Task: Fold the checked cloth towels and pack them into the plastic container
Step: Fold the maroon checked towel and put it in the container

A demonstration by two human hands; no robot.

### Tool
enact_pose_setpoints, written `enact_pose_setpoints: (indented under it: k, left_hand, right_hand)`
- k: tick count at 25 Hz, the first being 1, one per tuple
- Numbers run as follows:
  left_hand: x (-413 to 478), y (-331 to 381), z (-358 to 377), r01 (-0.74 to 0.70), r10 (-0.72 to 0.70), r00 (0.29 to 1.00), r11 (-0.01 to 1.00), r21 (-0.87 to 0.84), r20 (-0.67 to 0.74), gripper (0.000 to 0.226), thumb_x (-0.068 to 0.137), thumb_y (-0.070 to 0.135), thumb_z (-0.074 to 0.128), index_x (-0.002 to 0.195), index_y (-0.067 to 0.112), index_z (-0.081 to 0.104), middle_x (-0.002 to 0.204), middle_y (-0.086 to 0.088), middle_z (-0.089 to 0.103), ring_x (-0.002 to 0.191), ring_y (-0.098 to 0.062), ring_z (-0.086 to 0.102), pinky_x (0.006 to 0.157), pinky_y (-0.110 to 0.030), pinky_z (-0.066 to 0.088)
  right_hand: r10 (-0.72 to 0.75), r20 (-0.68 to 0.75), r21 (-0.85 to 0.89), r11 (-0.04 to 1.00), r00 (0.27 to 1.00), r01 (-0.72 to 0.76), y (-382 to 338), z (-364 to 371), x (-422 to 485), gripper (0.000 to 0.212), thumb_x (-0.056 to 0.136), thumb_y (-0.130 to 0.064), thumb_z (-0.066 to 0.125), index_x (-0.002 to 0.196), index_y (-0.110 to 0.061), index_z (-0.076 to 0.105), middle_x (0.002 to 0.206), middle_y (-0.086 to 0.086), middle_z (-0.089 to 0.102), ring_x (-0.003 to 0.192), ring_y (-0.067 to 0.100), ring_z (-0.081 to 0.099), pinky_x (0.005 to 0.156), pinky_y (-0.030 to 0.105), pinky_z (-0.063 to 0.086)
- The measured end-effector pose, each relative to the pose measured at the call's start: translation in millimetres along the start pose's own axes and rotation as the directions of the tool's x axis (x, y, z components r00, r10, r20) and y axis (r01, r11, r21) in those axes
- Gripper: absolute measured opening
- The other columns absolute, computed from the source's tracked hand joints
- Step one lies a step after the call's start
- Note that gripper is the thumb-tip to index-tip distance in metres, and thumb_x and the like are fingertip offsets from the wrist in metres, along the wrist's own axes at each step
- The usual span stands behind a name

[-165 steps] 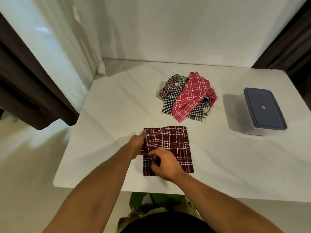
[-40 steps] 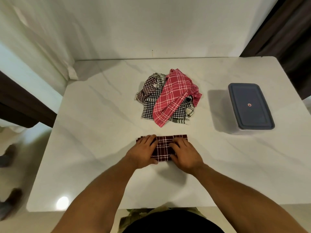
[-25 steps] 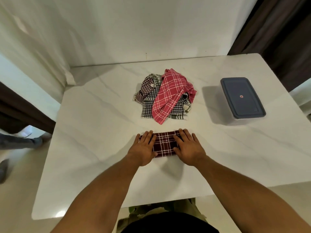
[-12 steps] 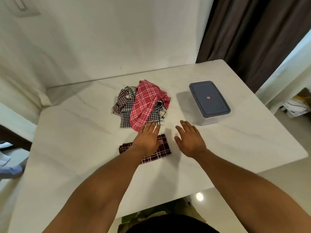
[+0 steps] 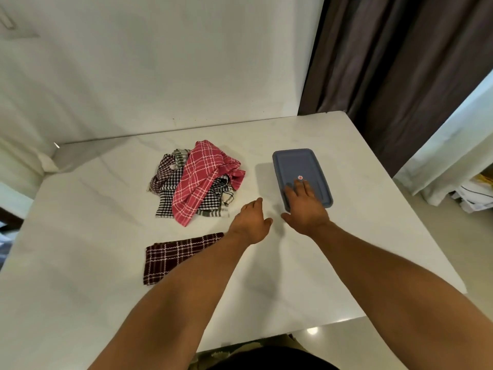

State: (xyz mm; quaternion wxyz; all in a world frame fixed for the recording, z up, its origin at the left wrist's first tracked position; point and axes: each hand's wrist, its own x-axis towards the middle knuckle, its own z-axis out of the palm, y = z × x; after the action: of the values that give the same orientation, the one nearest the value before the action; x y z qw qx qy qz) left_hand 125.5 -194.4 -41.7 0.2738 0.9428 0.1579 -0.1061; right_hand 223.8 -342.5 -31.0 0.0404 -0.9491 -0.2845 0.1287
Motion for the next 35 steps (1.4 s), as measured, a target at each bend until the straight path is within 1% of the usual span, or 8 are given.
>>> enact_pose_setpoints:
  k: [8,12,16,20,27,29,32,35]
  left_hand:
    - [32,26,22,0.248,-0.239,0.969,0.901,-0.356,0.071,0.041,0.097,0.021,0.057,0.135,0.008,0.055,0.130,-0.009,0.063,0.121,-0.026,0.058,0.104,-0.028,0.043]
    - [49,37,28,0.351,-0.320,0.934,0.743,-0.570,0.158,0.034,0.092,0.003,0.052,0.124,0.003,0.062,0.112,-0.018,0.070,0.106,-0.037,0.066,0.085,-0.036,0.057]
    - [55,50,24,0.415,-0.439,0.877,0.495,-0.763,0.192,0.029,0.090,-0.012,0.038,0.105,-0.009,0.062,0.072,-0.022,0.059,0.055,-0.024,0.050,0.053,-0.023,0.046]
    - [55,53,17,0.469,-0.491,0.815,0.250,-0.847,0.306,0.029,0.098,0.000,0.036,0.079,0.007,0.056,0.072,-0.010,0.057,0.060,-0.024,0.052,0.066,-0.030,0.046]
    - [48,62,8,0.428,-0.502,0.789,0.036,-0.903,0.354,0.024,0.094,0.003,0.037,0.107,0.000,0.056,0.086,-0.020,0.063,0.072,-0.033,0.056,0.089,-0.047,0.046]
    - [50,62,8,0.440,-0.483,0.798,0.058,-0.896,0.361,0.023,0.093,0.005,0.042,0.111,0.000,0.056,0.087,-0.020,0.065,0.075,-0.035,0.060,0.084,-0.046,0.050]
    - [52,59,17,0.420,-0.446,0.871,0.456,-0.784,0.207,0.034,0.090,0.006,0.062,0.123,0.008,0.057,0.098,-0.014,0.070,0.075,-0.028,0.069,0.065,-0.038,0.061]
    - [49,59,17,0.392,-0.425,0.891,0.537,-0.747,0.162,0.038,0.087,0.006,0.069,0.122,0.014,0.056,0.098,-0.011,0.071,0.080,-0.027,0.072,0.059,-0.033,0.060]
  right_hand:
    - [-0.012,0.098,-0.153,0.988,0.995,0.027,1,-14,25,0.055,0.089,-0.036,0.066,0.135,-0.012,0.049,0.135,0.013,0.049,0.121,0.032,0.051,0.093,0.042,0.052]
    - [-0.012,0.152,-0.216,0.975,0.988,0.045,-12,-17,26,0.039,0.092,-0.031,0.066,0.125,-0.010,0.060,0.123,0.014,0.058,0.109,0.030,0.060,0.090,0.039,0.056]
    - [-0.041,0.197,-0.233,0.969,0.980,0.087,-16,-18,28,0.030,0.095,-0.026,0.063,0.120,-0.010,0.063,0.115,0.013,0.062,0.103,0.029,0.063,0.090,0.038,0.057]
    - [-0.085,0.238,-0.196,0.971,0.967,0.134,-15,-36,28,0.025,0.094,-0.027,0.065,0.114,-0.012,0.065,0.105,0.009,0.067,0.095,0.026,0.066,0.087,0.036,0.057]
    - [0.037,-0.023,-0.169,0.985,0.999,-0.041,-17,-44,8,0.055,0.095,-0.028,0.060,0.139,-0.003,0.040,0.129,0.018,0.056,0.110,0.033,0.063,0.087,0.041,0.055]
    - [0.067,-0.141,-0.179,0.980,0.988,-0.092,-16,-46,4,0.054,0.099,-0.024,0.052,0.143,0.000,0.033,0.131,0.019,0.056,0.108,0.034,0.065,0.080,0.042,0.057]
    - [0.095,-0.313,-0.124,0.982,0.945,-0.140,1,-71,9,0.049,0.099,-0.011,0.042,0.144,0.002,0.031,0.123,0.016,0.062,0.096,0.033,0.069,0.069,0.040,0.056]
    - [0.170,-0.431,0.015,0.983,0.886,-0.181,17,-113,13,0.051,0.098,-0.006,0.040,0.147,-0.003,0.031,0.122,0.014,0.062,0.098,0.036,0.068,0.077,0.040,0.053]
